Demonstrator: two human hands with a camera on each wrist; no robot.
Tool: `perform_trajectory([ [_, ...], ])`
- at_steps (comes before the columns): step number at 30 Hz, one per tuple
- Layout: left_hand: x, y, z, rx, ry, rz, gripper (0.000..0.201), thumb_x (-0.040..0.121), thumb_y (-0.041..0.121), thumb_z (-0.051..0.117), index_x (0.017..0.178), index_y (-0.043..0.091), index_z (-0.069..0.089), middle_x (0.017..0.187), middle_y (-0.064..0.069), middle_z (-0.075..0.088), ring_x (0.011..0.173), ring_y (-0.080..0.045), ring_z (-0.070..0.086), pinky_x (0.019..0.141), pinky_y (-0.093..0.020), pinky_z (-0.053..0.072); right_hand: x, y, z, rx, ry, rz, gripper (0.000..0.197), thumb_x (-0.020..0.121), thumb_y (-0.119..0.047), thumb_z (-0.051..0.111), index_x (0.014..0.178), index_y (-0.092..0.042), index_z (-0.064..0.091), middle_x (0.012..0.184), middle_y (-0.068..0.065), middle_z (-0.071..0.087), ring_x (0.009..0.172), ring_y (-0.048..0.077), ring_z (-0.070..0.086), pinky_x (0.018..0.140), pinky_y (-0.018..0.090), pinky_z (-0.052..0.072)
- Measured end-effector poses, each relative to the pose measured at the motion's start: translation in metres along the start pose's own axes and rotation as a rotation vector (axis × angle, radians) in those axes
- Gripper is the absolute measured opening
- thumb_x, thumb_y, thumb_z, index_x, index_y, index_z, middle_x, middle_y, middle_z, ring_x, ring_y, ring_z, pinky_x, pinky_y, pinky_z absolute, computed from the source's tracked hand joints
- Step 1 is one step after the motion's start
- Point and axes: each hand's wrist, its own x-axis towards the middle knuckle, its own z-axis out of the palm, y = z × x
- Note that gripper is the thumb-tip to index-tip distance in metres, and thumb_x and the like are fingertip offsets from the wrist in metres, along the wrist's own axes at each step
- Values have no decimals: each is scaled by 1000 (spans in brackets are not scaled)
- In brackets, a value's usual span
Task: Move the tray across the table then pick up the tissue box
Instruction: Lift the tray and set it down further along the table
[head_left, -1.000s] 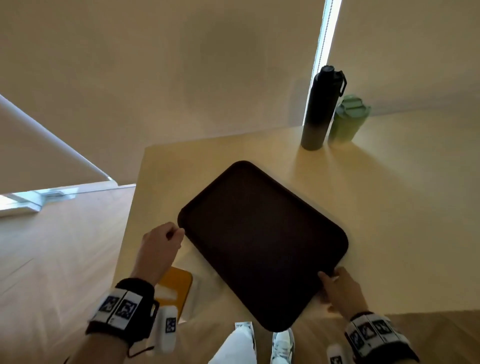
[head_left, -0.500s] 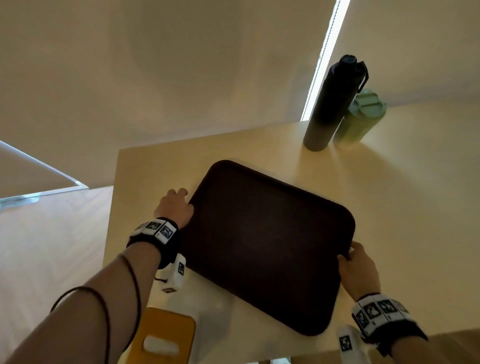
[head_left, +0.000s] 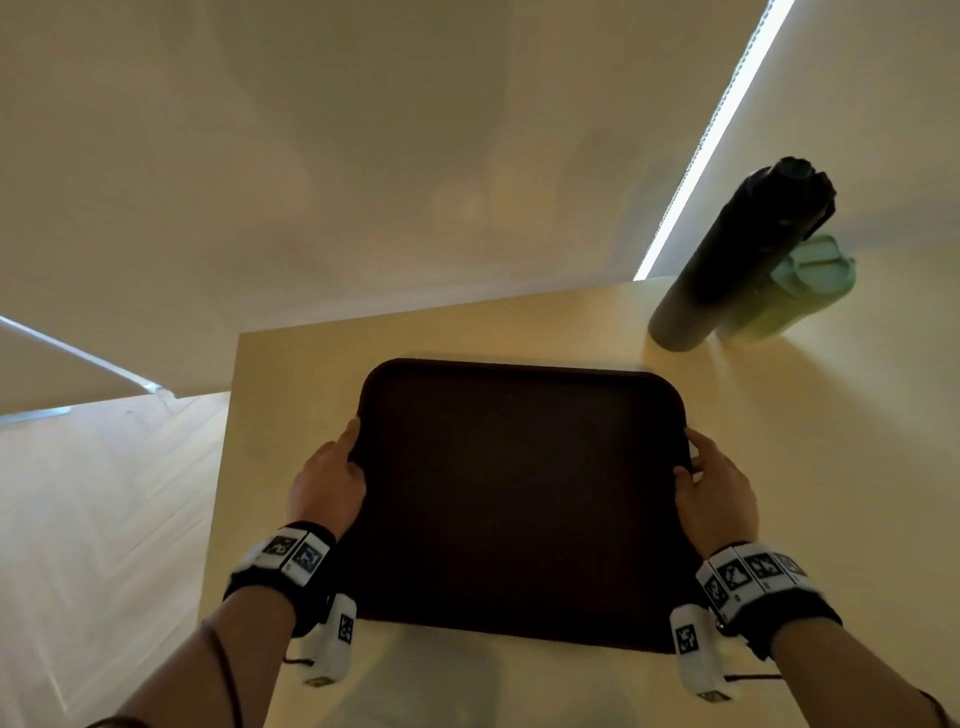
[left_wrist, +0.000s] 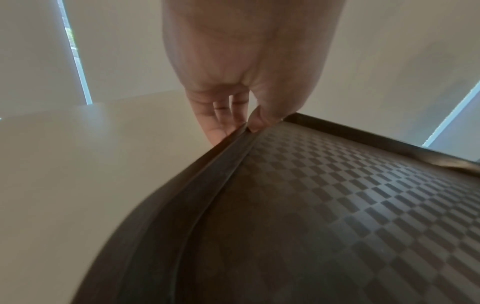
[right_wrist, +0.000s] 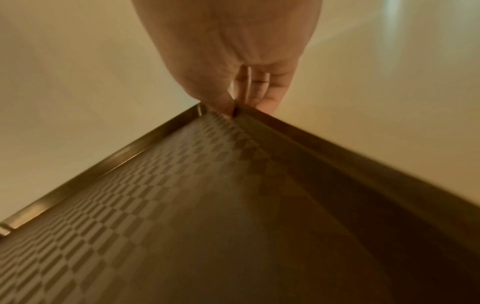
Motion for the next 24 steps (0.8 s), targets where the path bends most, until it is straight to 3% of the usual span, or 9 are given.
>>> perform_trajectory([
  [7,17,1,-1,-114,26,-49,64,93,9,43,153,29,34,101,-6,64,85,-25,60,72,-35,47,58,-34,0,-57,-12,-55,51,91,-13,49,139,-30,44,119,13,65,104,38,61,85,44,50],
  [11,32,5,-2,-160,25,-86,65,92,9,42,153,31,34,90,-7,66,75,-22,60,63,-31,43,83,-48,1,-67,-7,-92,52,90,-12,50,139,-28,45,119,15,66,105,38,61,89,44,49],
  [18,55,9,-11,-188,36,-106,65,91,8,42,152,31,36,76,-6,62,68,-23,59,65,-36,51,110,-67,10,-72,37,-130,50,89,-11,51,137,-25,51,121,17,66,107,40,61,90,44,48],
  [21,63,9,-15,-190,27,-119,66,90,9,41,152,32,35,75,-6,62,67,-24,60,68,-42,56,115,-71,13,-77,46,-140,50,88,-12,51,136,-27,51,120,16,67,107,40,61,90,44,48],
  [24,69,9,-15,-193,28,-116,67,89,9,40,152,33,35,76,-6,62,67,-23,59,67,-41,55,120,-74,15,-106,52,-154,50,89,-12,51,136,-26,50,118,17,68,106,40,61,89,44,48],
])
